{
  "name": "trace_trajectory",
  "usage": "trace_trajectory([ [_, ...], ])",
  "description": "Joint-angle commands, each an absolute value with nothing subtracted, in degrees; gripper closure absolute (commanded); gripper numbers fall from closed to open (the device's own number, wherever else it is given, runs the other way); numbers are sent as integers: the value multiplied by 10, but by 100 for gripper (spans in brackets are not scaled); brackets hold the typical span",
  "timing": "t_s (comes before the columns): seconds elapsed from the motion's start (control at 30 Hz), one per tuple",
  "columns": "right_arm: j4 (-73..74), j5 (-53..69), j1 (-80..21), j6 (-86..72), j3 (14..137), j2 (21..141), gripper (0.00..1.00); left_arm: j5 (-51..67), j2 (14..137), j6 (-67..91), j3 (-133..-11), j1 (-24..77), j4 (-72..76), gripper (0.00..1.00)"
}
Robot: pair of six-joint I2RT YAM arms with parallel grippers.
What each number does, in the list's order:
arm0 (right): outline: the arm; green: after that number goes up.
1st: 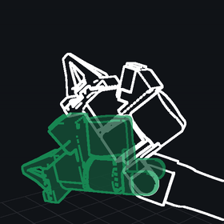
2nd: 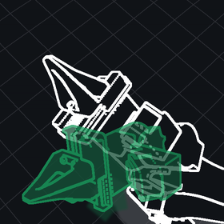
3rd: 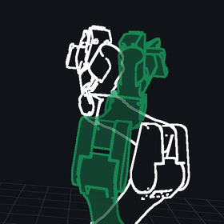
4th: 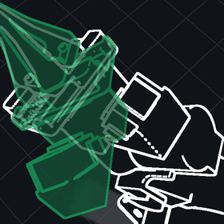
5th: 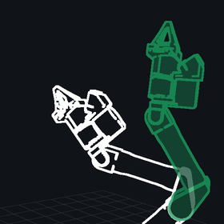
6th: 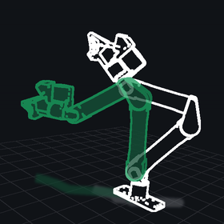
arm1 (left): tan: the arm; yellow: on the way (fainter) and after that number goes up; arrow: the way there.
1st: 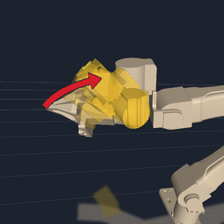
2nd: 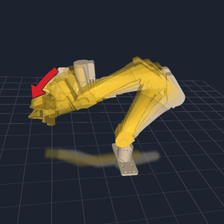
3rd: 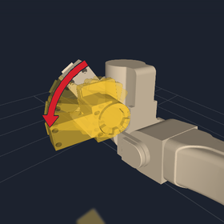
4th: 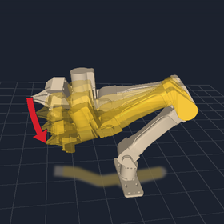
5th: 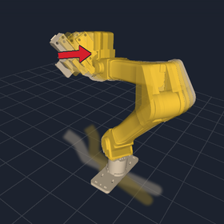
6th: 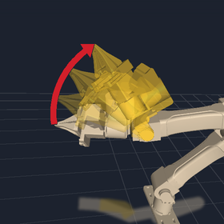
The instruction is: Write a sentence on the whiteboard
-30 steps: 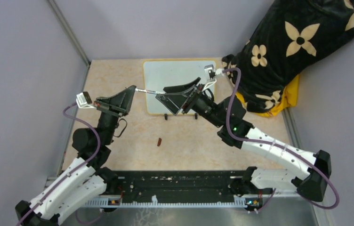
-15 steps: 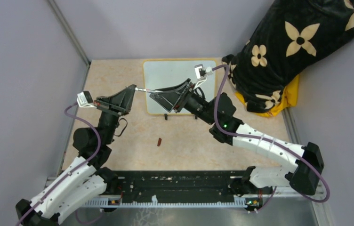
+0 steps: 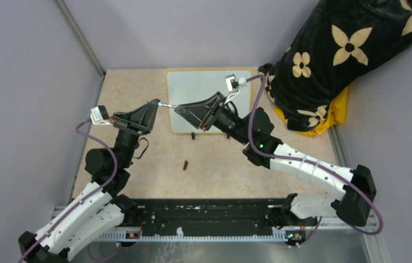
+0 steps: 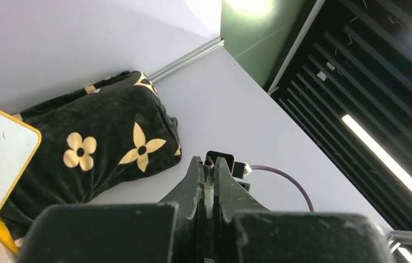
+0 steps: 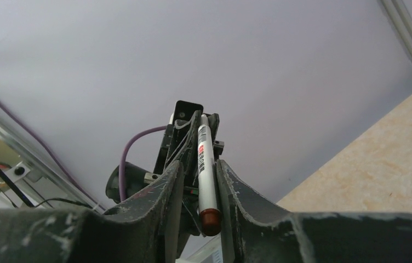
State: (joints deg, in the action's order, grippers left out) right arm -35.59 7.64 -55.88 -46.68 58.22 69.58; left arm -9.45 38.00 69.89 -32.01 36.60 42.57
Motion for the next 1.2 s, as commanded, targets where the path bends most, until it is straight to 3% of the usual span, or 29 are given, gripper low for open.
trace_trajectory([
  [0.0,-391,78,-565,-465,614,697,74,-82,379,707,-327,367,439,100],
  [0.2,-388,75,-565,-466,614,700,74,-79,378,707,-326,367,434,100],
  [0.87,-385,60,-565,-468,617,706,62,-78,377,717,-315,367,426,100],
  [1.07,-389,57,-565,-469,614,706,70,-98,367,725,-320,367,392,100],
  [1.17,-394,56,-565,-468,613,706,69,-111,362,729,-322,367,367,100],
])
